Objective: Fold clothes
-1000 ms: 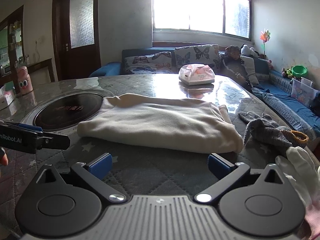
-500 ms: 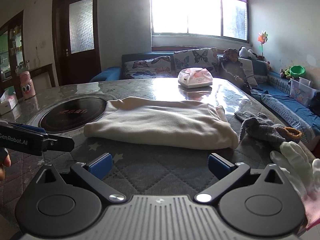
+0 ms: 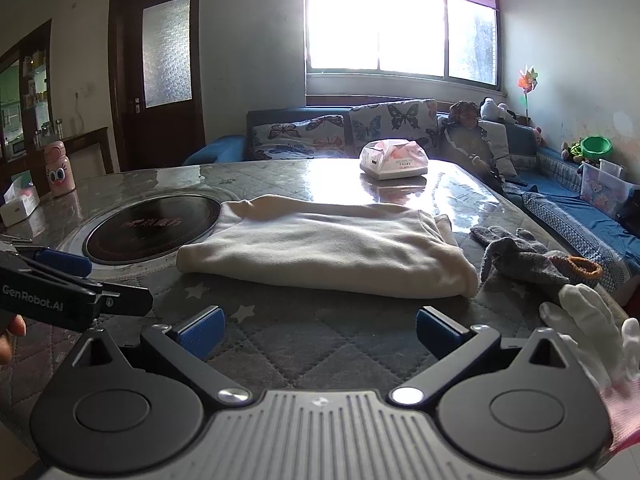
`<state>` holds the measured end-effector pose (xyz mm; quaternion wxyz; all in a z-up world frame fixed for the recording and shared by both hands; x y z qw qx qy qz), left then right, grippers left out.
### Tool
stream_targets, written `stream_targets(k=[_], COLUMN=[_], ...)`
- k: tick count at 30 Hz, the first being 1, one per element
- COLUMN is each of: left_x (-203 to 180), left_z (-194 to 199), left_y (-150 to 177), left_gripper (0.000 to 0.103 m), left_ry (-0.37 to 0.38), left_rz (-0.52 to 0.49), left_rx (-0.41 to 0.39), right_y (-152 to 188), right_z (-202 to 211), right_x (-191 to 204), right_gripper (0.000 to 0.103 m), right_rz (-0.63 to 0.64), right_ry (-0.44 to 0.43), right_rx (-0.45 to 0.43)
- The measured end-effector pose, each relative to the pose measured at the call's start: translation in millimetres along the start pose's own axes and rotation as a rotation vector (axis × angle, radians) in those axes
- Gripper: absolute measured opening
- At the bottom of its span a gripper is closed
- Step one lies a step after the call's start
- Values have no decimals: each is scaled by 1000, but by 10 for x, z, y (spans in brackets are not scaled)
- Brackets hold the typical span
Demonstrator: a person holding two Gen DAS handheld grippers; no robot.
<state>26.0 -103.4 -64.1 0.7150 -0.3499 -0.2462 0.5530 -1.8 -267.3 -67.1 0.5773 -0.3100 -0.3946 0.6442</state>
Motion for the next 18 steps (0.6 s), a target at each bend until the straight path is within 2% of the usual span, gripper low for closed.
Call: stream_targets(k=[4,18], left_x=[-24,15], left_z=[-20,-62], left_y=[17,17], left_gripper=[103,103], left_ry=[21,3], left_rz=[7,25], left_rx=[26,30], right_y=[-17,8], right_z=[5,-44], right_x=[-4,-2], right_gripper=[103,103], right_rz=[-1,-7], right_ry=[1,-4], right_rx=[-3,3])
Point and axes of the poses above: each gripper's, at about its wrist camera, not at the fingertips, and z roughly against the way its jaws point, x to its left, y to its underside, the point moved 10 cm from there along -z, roughly the way its jaws point, and after that the axes turned 4 degrees about -y, right-handed, at the moved point
